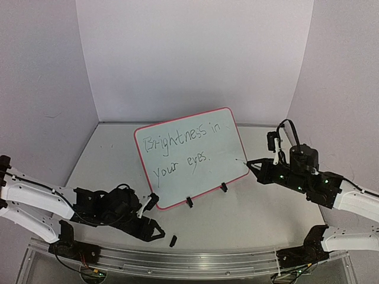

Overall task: Write a sentence on the whiteboard
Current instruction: Pick up the pen cap from the corner of the board.

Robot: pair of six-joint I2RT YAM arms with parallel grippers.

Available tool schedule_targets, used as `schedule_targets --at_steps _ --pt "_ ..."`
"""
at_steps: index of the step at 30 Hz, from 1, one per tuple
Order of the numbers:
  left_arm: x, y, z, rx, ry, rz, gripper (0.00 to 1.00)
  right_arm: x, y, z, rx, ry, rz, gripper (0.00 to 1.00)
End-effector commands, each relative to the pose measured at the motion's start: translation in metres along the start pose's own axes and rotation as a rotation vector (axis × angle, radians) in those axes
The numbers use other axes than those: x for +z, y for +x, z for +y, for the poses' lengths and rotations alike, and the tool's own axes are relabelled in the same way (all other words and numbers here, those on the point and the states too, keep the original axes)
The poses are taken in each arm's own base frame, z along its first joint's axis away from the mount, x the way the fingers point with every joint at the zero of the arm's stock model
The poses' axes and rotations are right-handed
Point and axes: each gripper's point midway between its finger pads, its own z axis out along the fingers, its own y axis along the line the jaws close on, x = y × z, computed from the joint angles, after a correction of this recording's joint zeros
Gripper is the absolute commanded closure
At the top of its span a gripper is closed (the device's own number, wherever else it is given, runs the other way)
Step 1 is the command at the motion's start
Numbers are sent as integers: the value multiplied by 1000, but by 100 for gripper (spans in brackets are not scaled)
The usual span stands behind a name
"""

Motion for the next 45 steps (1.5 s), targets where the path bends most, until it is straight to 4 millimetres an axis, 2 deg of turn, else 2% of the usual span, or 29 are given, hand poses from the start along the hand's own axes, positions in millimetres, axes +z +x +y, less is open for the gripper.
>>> schedule_targets --at_steps 1,6,9,14,21,26,32,37,42,45 --pt "12 -7 -31 -13 53 -3 43 0 -8 6 21 -25 -18 100" --pt "30 5 -33 -19 44 49 43 -2 -7 5 29 -24 -20 100" --pt "39 3 -43 -18 81 48 43 -3 -9 5 31 -23 -29 100" --pt "59 10 -51 -17 85 103 44 -5 -11 5 25 -22 -36 100" --pt "76 19 -64 -21 118 139 47 -6 -8 3 28 -17 -37 100" --pt "87 15 -71 -3 134 141 48 -8 -8 2 35 -15 -42 100" --pt "82 6 -83 100 157 108 45 -9 -7 -1 44 -9 -50 100" --pt "79 -8 -76 183 89 68 43 -10 -8 0 49 -10 -53 100" --pt "58 -25 -95 291 134 -10 41 -13 -11 1 53 -17 -63 100" --pt "49 -30 -91 334 118 -34 36 -14 -10 0 54 -17 -65 100"
